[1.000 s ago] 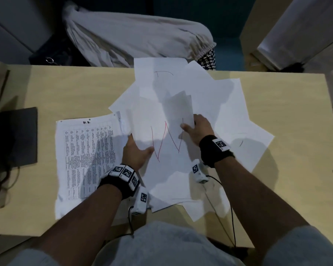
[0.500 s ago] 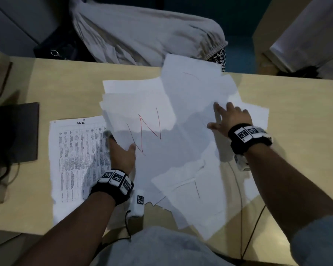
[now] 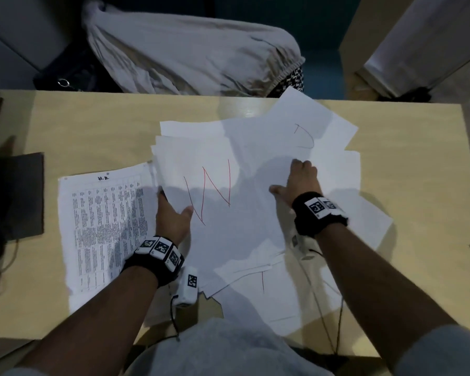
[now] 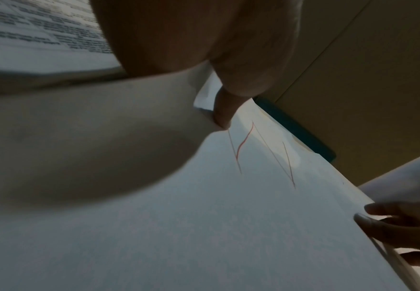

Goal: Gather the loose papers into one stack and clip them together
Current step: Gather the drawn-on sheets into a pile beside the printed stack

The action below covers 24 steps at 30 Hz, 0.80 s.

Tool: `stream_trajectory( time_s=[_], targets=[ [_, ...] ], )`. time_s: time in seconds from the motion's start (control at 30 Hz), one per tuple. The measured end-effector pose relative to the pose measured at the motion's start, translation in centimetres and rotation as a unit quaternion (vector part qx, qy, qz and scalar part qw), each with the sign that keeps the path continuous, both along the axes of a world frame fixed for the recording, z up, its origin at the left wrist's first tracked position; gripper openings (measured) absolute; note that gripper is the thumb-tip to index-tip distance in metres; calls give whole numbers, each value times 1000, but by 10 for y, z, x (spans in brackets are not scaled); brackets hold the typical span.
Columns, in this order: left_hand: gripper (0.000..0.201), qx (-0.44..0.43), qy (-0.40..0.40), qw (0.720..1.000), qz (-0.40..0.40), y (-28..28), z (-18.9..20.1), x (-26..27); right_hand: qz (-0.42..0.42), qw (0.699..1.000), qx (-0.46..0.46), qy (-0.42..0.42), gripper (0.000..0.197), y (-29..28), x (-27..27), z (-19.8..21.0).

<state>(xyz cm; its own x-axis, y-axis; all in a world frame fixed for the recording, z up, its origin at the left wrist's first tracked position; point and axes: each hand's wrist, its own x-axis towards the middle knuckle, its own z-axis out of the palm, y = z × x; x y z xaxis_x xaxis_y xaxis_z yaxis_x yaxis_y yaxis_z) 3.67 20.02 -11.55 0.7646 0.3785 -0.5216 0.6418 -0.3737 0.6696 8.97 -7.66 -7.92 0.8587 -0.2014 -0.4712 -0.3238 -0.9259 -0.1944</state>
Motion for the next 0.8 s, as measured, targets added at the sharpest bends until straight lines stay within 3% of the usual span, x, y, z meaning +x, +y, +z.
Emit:
stream_trajectory(
  time_s=[0.07,0.13,0.2,0.3,0.47,0.63,0.67,0.73,0.8],
  targets=[
    [79,-4,6,1000,-10,-1,-1,1,-98,991,82,29,79,19,-4,-8],
    [77,-3,4,1000,-20,1,-3,0,-138,980,136,41,60,29,-5,-12],
    [79,-4,-1,1000,-28,5,-4,-1,-88,988,128,27,38,32,-6,-6],
    [78,-17,-15,1000,-14,9,-3,-3,-52,990,132,-21,22,18,-5,12],
    [69,-37,-20,999,6,25,-2,-8,-88,984,125,-97,26,-39,0,35],
    [54,-41,-38,998,-11,34,7,-5,-72,983,150,-77,16,-76,-15,28],
    [53,-39,-45,998,-20,34,8,-5,-94,981,147,-87,24,-79,-22,21],
    [55,-47,-58,997,-38,31,13,-8,-184,974,105,-86,74,-80,-38,11],
    [55,-37,-53,997,-52,26,13,-13,-234,971,26,-29,104,-75,-54,3]
  ],
)
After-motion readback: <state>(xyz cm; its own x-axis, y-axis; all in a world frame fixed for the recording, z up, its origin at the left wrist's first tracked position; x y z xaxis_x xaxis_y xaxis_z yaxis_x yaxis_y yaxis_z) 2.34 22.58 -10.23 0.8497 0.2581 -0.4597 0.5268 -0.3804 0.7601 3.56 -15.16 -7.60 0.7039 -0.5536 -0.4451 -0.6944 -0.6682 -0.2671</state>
